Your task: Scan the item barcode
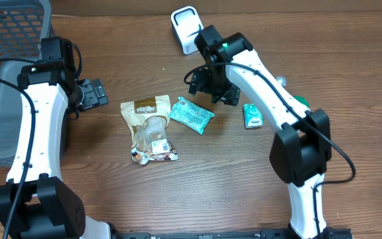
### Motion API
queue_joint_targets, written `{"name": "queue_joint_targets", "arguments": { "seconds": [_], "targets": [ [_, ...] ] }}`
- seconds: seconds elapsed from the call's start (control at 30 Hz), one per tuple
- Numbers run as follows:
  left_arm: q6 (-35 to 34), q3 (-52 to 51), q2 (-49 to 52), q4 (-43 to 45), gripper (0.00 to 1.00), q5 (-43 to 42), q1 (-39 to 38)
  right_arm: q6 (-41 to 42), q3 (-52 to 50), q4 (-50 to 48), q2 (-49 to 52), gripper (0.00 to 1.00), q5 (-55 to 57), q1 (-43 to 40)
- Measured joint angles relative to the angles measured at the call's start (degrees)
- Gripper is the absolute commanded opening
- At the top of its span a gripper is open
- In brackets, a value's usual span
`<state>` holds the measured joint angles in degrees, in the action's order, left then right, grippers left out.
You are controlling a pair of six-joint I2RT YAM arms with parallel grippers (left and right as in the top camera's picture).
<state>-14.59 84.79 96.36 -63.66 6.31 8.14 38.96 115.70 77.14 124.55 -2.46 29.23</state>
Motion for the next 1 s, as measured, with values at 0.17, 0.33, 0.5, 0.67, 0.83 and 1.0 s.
{"name": "queue_joint_targets", "arguments": {
  "seconds": [0.17, 0.33, 0.5, 0.67, 0.83, 1.0],
  "targets": [
    [0.0, 0.0, 0.0, 0.0, 1.00, 0.0, 0.0, 0.7, 0.0, 0.2, -3.9, 0.90, 2.2, 3.3],
    [0.0, 0.0, 0.0, 0.0, 1.00, 0.0, 0.0, 3.0, 0.0, 2.1, -4.0, 0.89, 4.1, 3.8],
    [0.0, 0.0, 0.0, 0.0, 1.00, 0.0, 0.0, 4.2, 0.0, 4.5, -4.2, 0.90, 7.1, 4.5],
    [0.0, 0.0, 0.0, 0.0, 1.00, 0.0, 0.0, 4.6, 0.0, 5.2, -6.3, 0.91, 9.6, 6.8],
    [0.0, 0.0, 0.0, 0.0, 1.00, 0.0, 0.0, 3.8, 0.0, 6.4, -9.0, 0.91, 10.6, 7.6],
    [0.0, 0.0, 0.0, 0.0, 1.00, 0.0, 0.0, 0.7, 0.0, 6.5, -10.7, 0.94, 11.4, 7.7]
  ]
}}
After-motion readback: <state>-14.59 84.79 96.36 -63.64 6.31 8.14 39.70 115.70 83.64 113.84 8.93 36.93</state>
